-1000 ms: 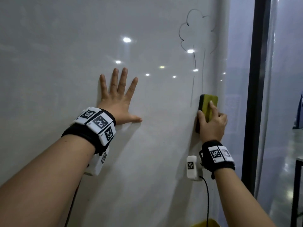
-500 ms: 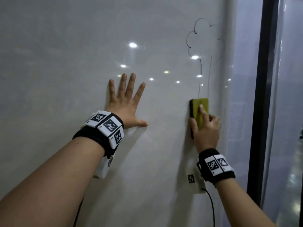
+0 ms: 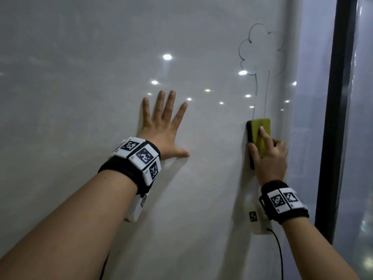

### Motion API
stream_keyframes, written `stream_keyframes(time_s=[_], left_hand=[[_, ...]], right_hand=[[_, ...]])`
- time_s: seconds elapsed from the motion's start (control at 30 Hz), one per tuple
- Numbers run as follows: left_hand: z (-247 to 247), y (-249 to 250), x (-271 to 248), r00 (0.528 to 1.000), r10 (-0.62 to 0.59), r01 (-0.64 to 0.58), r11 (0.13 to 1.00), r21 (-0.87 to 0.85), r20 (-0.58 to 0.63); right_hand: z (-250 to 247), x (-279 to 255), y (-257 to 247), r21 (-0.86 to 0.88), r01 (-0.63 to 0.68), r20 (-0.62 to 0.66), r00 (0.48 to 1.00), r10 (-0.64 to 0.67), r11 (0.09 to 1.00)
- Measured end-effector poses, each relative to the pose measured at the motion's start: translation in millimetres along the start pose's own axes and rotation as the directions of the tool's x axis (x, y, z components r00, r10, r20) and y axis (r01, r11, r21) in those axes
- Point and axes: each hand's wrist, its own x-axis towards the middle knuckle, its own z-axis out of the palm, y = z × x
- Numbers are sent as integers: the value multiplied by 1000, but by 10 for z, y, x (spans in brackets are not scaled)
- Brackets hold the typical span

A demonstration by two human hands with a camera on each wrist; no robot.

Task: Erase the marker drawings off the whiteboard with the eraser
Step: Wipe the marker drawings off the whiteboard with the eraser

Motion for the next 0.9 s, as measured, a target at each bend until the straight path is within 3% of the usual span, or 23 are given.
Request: stream_keyframes(time_s=[0.13,0.2,0.3,0.33,0.5,0.57,0.7,0.83,0.9], left_hand=[[1,6,-2,1000,2,-2,1000,0,-3],[2,9,-11,1000,3,-3,1000,-2,-3],[7,9,-11,1000,3,-3,1000,5,-5],[5,9,-12,1000,3,-3,1000,6,-7],[0,7,-19,1000,0,0,1000,7,-17],[-1,7,-25,1000,0,0,1000,3,-18],[-5,12,-24,1000,-3,3,1000,8,-16],[-4,18,-26,1000,3,-3,1000,2,-11],[7,8,-21,1000,5,-5,1000,4,-15]], right_hand=[[20,191,-130,41,-200,-50,978,202,979],[51,100,-227,40,-132,-24,991,133,990],[68,-12,-224,42,97,16,995,-98,994],[50,25,-202,37,101,14,995,-102,994],[-3,299,-185,67,-233,-54,970,236,970],[23,215,-283,52,-189,-45,980,192,981],[34,58,-283,12,35,13,999,-35,999],[-18,303,-140,33,-194,-10,981,194,981],[-3,301,-176,47,-224,-31,974,226,973]])
